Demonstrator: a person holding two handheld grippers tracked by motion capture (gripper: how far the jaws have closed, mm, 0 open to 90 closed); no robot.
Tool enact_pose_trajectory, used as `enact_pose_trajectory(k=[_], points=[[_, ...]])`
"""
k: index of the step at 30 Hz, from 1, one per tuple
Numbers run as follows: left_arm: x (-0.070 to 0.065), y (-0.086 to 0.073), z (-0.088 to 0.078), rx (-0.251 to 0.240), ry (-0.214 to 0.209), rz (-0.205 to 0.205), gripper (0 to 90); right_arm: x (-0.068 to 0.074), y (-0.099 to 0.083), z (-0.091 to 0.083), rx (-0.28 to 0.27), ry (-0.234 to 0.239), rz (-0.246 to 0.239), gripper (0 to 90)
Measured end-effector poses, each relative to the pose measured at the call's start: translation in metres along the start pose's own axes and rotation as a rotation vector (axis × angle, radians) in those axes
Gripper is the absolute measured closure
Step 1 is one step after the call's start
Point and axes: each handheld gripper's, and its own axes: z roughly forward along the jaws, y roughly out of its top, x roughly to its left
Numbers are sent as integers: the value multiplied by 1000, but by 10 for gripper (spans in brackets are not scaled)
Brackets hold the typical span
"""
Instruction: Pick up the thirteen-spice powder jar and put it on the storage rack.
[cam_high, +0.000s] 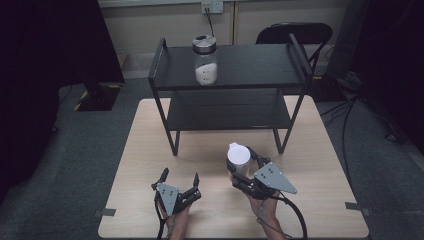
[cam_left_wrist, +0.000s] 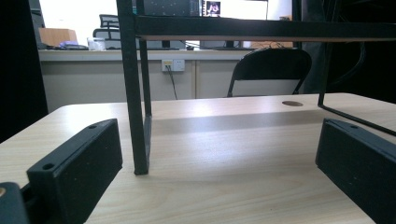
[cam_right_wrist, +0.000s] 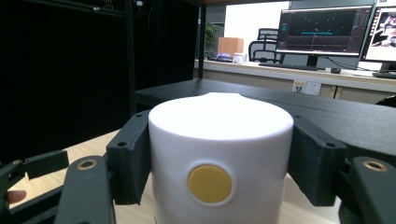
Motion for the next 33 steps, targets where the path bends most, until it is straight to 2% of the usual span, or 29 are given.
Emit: enact_pose_trajectory(k=[14, 20, 33], points=[[0, 0, 0, 0, 0, -1, 1, -10, 22, 1, -14, 22, 16, 310], [0, 0, 0, 0, 0, 0, 1, -12, 33, 3, -19, 23, -3, 310], [0, 0, 0, 0, 0, 0, 1, -19, 49, 8, -34, 34, -3, 310]])
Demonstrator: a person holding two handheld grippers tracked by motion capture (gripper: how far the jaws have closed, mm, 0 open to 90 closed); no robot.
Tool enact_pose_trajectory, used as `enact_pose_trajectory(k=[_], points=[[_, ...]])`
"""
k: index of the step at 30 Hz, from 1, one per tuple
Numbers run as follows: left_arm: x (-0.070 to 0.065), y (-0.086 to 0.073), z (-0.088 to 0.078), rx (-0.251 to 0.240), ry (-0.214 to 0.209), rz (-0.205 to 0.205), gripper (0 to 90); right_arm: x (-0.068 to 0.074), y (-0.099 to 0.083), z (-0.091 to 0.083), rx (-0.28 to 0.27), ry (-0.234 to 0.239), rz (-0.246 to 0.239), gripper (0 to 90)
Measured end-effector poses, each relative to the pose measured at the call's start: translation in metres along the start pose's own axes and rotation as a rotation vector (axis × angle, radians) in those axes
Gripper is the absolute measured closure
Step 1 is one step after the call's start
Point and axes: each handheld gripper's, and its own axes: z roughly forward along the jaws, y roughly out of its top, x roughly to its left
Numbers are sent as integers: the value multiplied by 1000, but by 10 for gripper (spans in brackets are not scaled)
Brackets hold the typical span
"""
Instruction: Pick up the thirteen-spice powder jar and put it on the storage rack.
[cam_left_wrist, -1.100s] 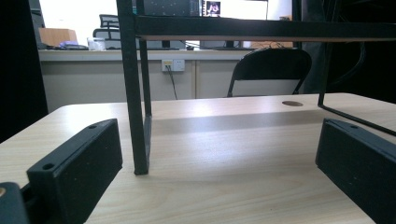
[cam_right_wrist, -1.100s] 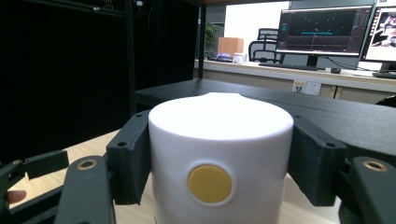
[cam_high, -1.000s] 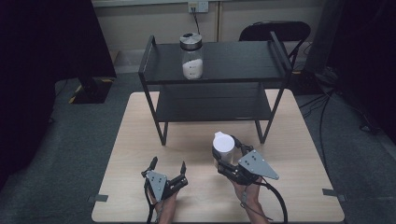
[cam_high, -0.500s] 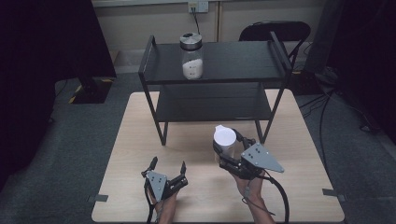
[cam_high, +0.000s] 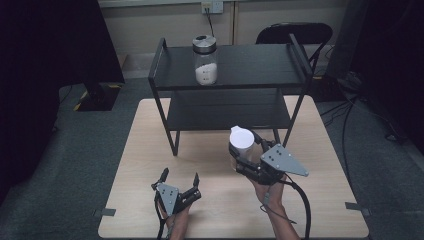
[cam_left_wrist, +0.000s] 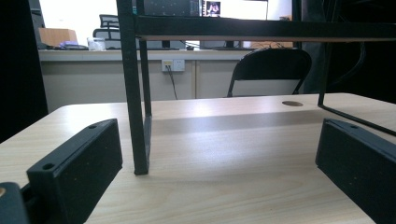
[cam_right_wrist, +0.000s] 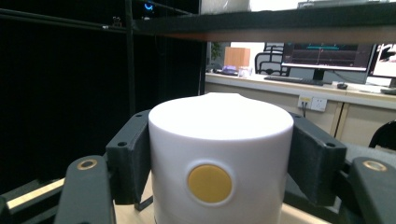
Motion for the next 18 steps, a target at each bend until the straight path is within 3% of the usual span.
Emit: enact_pose_trajectory(k=[18], points=[[0, 0, 0, 0, -2, 0, 1, -9, 35, 12, -21, 6, -8, 310]])
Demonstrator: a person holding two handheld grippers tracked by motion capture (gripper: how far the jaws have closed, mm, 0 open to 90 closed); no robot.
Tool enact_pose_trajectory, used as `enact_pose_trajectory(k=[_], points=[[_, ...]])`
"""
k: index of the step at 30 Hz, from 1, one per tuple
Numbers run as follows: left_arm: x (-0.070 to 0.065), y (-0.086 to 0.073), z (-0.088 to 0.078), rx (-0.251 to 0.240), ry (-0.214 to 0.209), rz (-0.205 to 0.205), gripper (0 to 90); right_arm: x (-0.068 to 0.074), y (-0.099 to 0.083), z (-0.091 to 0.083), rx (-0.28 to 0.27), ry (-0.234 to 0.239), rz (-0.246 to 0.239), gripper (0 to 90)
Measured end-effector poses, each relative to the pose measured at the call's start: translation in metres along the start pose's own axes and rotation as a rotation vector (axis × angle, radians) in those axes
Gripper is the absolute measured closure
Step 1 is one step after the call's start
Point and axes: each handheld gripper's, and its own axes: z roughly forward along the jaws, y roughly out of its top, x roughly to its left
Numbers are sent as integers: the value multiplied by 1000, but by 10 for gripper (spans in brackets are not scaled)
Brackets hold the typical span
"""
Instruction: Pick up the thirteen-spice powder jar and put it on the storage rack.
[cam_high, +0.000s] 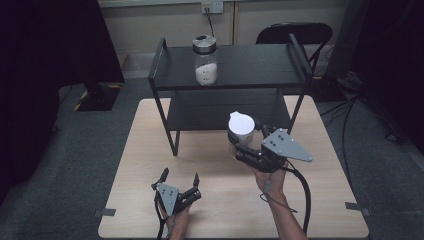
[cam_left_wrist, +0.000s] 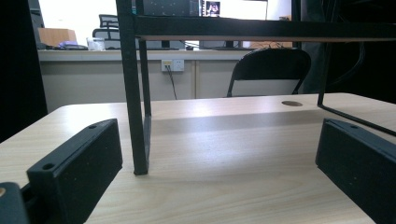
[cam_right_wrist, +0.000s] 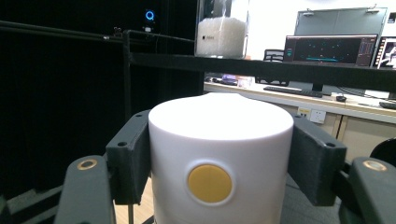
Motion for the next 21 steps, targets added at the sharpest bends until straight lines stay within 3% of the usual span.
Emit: enact_pose_trajectory(k=[21], points=[[1, 0, 0, 0, -4, 0, 1, -13, 42, 22, 9, -54, 11, 310]])
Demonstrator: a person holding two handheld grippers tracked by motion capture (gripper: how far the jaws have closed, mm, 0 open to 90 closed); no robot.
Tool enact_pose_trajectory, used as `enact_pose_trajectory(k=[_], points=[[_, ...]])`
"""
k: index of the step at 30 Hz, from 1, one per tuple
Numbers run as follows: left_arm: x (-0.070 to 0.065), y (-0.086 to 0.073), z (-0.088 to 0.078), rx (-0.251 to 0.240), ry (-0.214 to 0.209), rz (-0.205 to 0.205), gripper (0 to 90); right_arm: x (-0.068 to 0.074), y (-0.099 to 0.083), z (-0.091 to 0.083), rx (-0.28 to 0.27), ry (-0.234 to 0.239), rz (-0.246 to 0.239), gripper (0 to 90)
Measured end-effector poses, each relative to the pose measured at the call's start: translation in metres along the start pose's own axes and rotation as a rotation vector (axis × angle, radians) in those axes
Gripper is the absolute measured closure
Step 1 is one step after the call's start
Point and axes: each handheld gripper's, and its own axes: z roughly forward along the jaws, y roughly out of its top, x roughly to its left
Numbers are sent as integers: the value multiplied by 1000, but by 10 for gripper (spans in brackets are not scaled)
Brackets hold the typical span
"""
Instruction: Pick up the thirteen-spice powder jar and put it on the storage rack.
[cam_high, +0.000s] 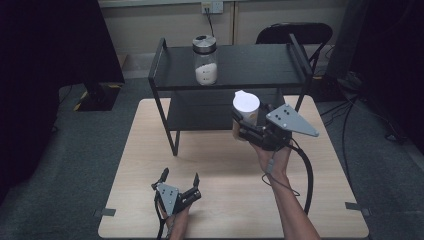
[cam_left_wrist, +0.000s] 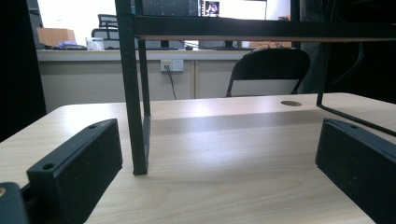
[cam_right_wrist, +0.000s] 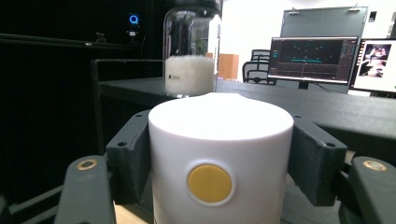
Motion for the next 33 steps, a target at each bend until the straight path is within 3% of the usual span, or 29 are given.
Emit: enact_pose_trajectory(k=[13, 33], points=[[0, 0, 0, 0, 0, 0, 2, -3, 32, 13, 1, -20, 7, 310], [0, 0, 0, 0, 0, 0, 2, -3, 64, 30, -15, -60, 15, 310]])
